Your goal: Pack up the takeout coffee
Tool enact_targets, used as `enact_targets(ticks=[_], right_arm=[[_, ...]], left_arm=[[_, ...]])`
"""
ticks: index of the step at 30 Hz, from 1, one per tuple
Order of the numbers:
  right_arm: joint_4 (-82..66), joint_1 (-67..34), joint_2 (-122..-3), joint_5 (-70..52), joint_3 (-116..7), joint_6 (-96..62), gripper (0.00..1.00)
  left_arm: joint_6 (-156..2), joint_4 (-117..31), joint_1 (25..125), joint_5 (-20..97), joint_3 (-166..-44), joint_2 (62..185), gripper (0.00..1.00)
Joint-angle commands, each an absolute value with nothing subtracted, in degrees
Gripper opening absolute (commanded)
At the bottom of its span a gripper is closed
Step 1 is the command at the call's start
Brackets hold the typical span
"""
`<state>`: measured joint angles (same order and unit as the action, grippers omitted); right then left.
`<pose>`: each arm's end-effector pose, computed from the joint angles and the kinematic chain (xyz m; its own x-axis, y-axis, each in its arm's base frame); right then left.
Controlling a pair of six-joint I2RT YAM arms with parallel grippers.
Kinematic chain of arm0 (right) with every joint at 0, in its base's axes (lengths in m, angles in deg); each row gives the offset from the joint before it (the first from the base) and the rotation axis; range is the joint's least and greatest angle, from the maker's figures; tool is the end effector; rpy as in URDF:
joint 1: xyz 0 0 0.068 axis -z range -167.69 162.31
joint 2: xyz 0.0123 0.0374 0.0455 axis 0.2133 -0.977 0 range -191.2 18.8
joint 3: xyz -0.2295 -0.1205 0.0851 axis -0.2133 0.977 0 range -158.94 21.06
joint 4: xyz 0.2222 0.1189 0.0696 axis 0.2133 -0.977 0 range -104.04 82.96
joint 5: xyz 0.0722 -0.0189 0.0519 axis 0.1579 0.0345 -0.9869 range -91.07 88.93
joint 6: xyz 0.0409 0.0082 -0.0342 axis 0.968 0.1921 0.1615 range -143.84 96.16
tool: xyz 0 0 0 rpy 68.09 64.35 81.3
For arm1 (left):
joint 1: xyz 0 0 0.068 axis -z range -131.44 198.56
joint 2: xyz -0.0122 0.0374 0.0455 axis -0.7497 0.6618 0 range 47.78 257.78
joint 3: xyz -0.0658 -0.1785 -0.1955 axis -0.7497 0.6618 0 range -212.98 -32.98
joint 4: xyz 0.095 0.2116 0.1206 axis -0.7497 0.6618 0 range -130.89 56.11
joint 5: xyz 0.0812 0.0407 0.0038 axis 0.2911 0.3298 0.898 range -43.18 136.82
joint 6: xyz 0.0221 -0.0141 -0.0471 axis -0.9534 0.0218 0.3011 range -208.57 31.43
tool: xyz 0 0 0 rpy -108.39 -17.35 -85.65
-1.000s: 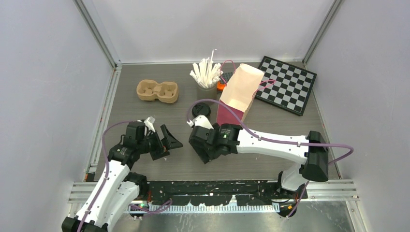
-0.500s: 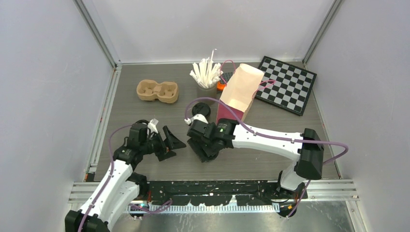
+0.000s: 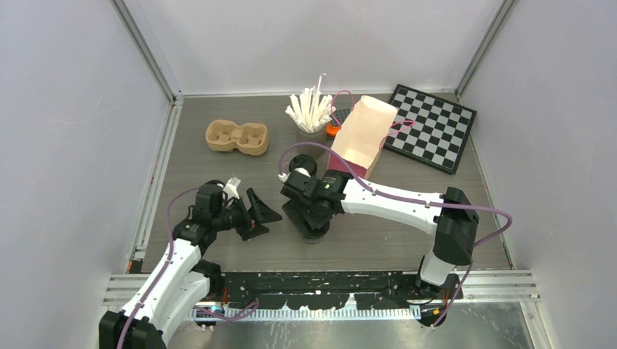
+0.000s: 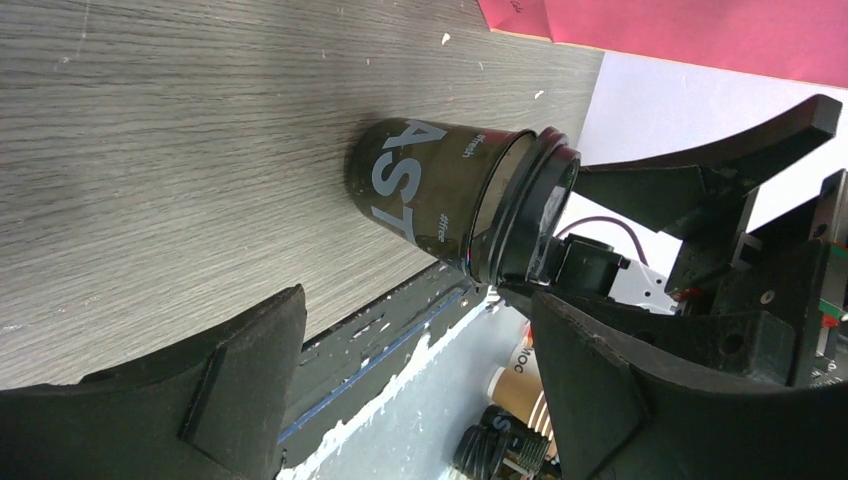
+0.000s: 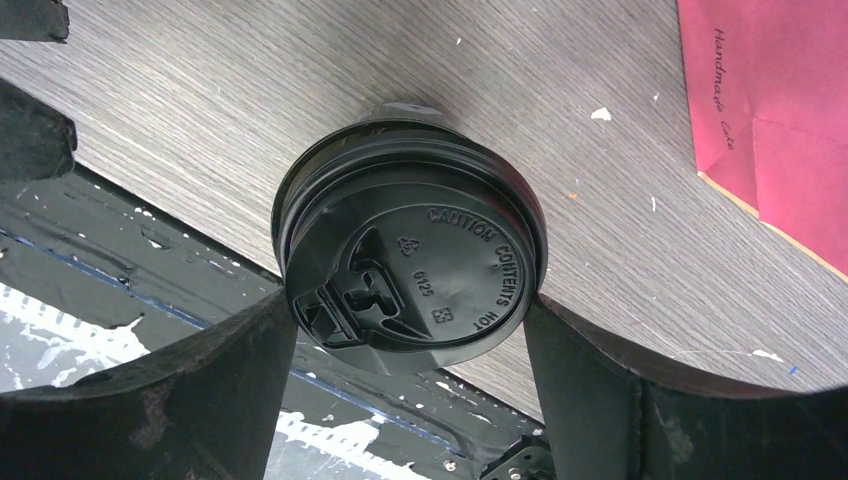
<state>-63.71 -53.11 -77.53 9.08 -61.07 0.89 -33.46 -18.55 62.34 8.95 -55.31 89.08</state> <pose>0.1459 0.3039 0.2709 -0.7213 -0.5872 -0.3673 -0.6269 0.7790 -0.0142 0.1400 -0.0568 0.1974 -0.8883 -0.4489 -0.0972 -0.1623 0.5048 -0.8478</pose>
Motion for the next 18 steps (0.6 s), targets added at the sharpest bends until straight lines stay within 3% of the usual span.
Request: enact_targets(ticks=[1, 18], right_arm=[[-63.4, -52.7, -78.5, 6.8, -63.7, -0.7, 0.86], [-65.8, -52.6, -79.3, 7.5, -66.7, -0.4, 0.86]], left_arm=[[-33.5, -22.3, 62.1, 6.7, -54.6, 89.2, 0.84], [-33.3, -26.5, 62.1, 4.6, -52.8, 91.8, 0.80]])
